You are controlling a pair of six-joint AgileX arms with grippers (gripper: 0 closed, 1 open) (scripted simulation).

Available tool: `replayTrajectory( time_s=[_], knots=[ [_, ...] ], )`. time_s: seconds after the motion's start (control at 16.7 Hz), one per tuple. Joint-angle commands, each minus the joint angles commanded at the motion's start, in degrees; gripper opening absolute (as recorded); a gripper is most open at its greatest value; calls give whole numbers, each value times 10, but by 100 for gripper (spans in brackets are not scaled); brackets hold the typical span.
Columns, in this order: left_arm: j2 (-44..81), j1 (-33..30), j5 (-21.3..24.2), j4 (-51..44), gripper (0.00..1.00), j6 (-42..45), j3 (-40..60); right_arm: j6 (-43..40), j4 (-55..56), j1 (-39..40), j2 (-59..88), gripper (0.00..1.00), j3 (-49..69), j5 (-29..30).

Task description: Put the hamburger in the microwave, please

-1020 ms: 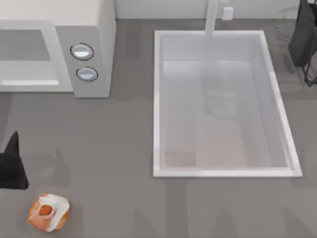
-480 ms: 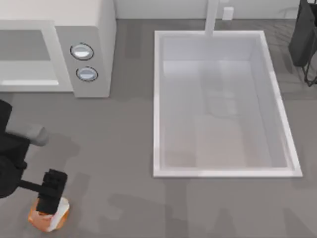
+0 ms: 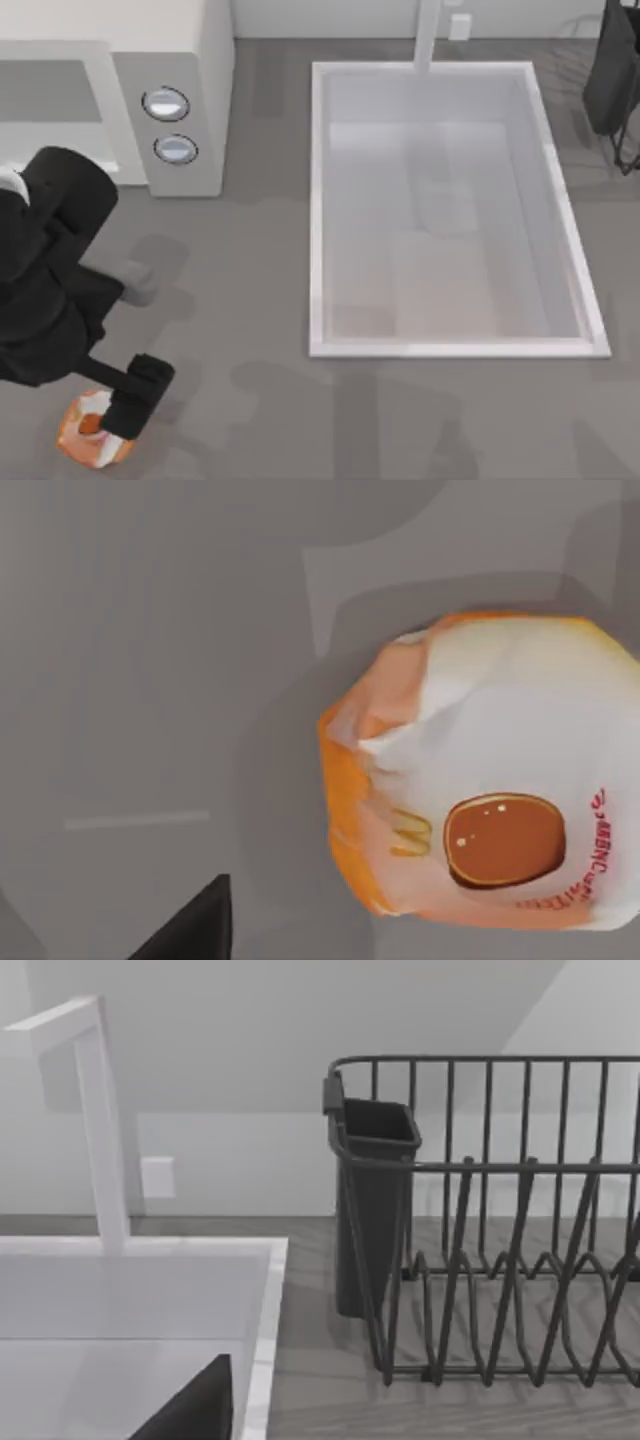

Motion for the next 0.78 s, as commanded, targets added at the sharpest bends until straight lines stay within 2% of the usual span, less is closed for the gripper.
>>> replayTrajectory(
  time_s=[0.42,0.78],
  knots=[
    [12,1,0,23,100,1,-14,0,0,0,0,100,0,0],
    [90,1,0,180,100,3,-85,0,0,0,0,100,0,0]
  ],
)
